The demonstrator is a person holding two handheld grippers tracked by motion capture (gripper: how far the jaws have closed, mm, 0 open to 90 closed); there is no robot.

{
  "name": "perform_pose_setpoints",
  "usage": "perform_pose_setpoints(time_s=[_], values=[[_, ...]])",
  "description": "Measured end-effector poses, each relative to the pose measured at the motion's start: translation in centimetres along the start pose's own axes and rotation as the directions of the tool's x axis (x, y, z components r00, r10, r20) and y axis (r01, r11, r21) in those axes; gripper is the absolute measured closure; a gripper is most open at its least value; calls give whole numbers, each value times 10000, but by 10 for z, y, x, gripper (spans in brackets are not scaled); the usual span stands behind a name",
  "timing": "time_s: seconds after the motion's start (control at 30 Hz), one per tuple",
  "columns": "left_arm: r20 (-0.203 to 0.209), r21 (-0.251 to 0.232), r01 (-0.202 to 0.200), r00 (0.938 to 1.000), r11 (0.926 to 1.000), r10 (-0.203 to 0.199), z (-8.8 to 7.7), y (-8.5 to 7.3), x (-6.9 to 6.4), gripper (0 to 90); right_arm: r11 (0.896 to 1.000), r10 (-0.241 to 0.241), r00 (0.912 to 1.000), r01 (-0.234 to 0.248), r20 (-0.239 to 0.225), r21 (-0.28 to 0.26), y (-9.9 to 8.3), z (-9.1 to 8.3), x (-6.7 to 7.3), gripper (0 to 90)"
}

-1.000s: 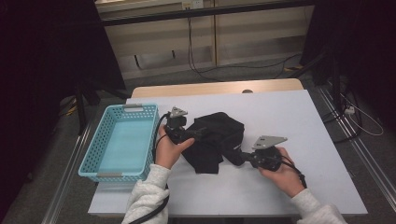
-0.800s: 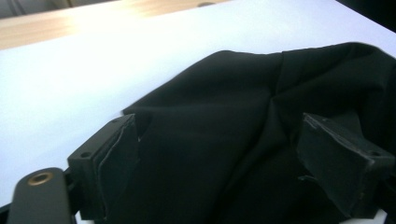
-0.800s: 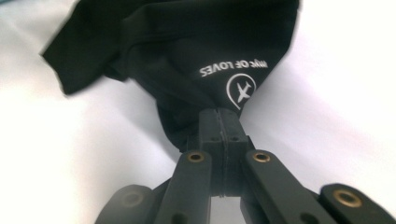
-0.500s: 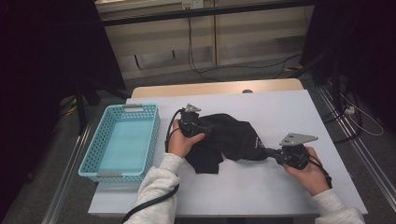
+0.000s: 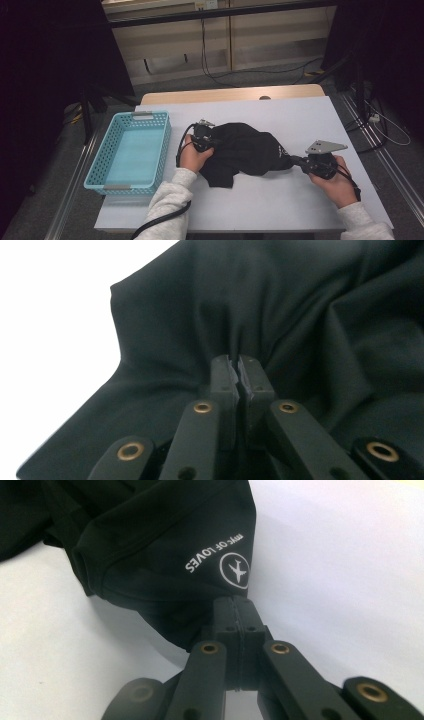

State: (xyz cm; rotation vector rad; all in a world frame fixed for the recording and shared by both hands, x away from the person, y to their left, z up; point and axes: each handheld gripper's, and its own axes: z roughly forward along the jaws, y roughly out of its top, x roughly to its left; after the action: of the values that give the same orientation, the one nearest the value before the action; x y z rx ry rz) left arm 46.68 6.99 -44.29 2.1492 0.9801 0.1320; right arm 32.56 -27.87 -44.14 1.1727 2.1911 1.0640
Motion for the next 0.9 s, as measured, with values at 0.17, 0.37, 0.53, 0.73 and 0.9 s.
perform_pose_setpoints(time_s=[0.17, 0.37, 0.53, 0.73, 0.9], values=[[171, -155, -87, 9998, 9998, 90, -22, -5, -7, 874, 10000, -58, 9999, 59, 100, -43, 2, 4, 1, 900], [618, -40, -119, 9980, 9999, 121, -44, -20, -15, 878, 9999, 104, 9999, -104, 22, 49, 3, 7, -1, 897], [625, 145, 20, 9980, 9999, -29, -54, -33, -16, 880, 9993, 306, 9995, -307, -38, -210, 9, 8, -1, 772], [444, 127, -103, 9990, 9999, 97, -63, -36, -15, 875, 9976, 691, 9974, -690, 202, -64, 16, 21, 5, 556], [11, -321, -235, 9997, 9992, 236, -61, -29, -12, 754, 9948, 609, 9981, -606, -11, 814, 10, 36, 11, 548]])
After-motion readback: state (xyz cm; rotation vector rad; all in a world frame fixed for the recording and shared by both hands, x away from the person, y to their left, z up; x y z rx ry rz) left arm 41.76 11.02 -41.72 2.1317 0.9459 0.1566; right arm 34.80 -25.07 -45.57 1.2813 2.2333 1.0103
